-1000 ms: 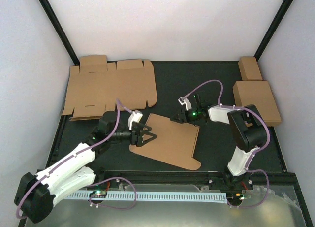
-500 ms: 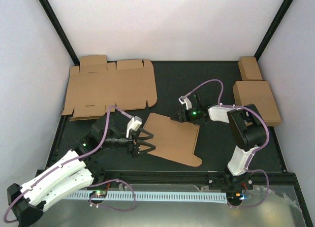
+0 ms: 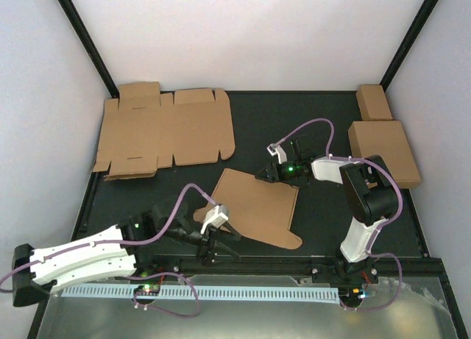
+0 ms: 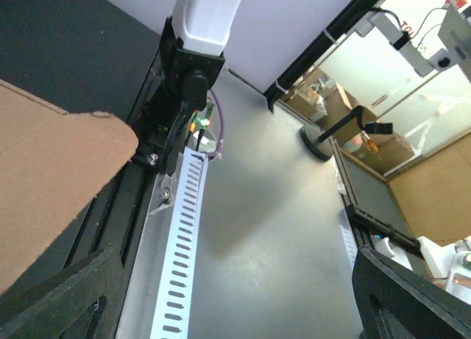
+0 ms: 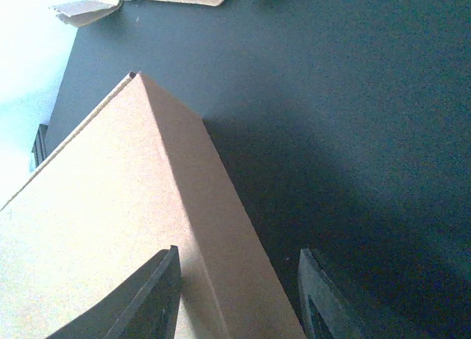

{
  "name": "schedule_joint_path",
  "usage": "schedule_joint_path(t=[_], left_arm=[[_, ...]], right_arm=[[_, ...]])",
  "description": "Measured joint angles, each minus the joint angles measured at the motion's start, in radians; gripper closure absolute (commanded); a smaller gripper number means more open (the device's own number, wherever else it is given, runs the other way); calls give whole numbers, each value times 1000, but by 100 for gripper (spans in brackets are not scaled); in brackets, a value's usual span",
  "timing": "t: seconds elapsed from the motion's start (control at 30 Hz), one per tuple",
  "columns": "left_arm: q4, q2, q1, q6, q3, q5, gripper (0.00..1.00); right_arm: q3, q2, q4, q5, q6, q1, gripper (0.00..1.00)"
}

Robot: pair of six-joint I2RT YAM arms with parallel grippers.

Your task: Fold the paper box

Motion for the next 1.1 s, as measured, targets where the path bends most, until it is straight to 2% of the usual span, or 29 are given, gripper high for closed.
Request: schedule_joint_path(t=[0.23,0.4,0.7,1.1], left_arm=[[-7,61,-195,-18,-34,-147,13],[-62,137,-269,-19,-35,-237,13],[-85,269,-283,37,-72,-371,14],[5,354,-283,81,-121,-543,15]], right_arm=[[0,0,-1,0,0,0,55],[0,0,-1,0,0,0,55],[1,0,-3,0,0,0,55],[2,0,-4,0,0,0,55]])
